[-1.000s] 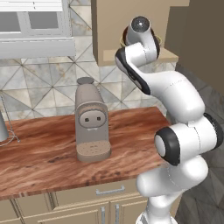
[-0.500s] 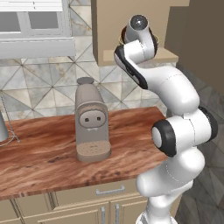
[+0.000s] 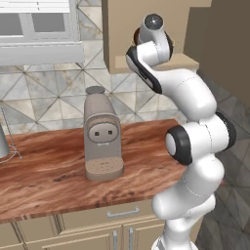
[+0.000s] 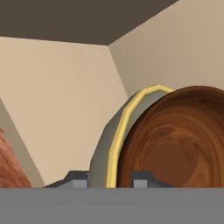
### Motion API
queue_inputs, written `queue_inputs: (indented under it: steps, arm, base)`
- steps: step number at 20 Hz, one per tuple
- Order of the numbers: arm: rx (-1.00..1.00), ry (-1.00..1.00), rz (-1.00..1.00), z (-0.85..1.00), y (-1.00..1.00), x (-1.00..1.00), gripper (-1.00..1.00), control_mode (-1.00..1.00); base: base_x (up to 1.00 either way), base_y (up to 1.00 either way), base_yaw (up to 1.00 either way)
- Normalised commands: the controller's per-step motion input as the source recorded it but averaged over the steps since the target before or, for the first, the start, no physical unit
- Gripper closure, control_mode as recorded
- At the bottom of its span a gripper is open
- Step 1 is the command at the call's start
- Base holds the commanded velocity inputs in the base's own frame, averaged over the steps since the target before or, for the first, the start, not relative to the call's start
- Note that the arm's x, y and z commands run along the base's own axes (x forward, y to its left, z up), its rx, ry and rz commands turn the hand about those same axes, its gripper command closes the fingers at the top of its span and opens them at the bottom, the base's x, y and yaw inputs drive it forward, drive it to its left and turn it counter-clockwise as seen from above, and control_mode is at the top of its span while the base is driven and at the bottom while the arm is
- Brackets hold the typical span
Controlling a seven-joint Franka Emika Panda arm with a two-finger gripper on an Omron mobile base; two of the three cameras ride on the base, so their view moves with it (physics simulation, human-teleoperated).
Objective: Pick up the bowls on the counter and stack them on top of one another in the open cabinet. Place the smaller bowl on top of the larger bowl.
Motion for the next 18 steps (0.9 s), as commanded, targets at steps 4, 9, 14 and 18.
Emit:
queue_inputs:
  steps: [4,9,14,18]
  arm:
    - [0.0,0.02,0.02,0.0,-0.07,0.23,1.0,-1.0]
    - [0.0,0.02,0.02,-0.01,-0.07,0.23,1.0,-1.0]
    - [0.0,0.02,0.02,-0.11,-0.06,0.22,1.0,-1.0]
    - [-0.01,0.01,0.02,-0.17,-0.07,0.18,1.0,-1.0]
  base:
    - [0.0,0.0,0.0]
    - [0.0,0.0,0.0]
    - [0.0,0.0,0.0]
    - [0.0,0.0,0.0]
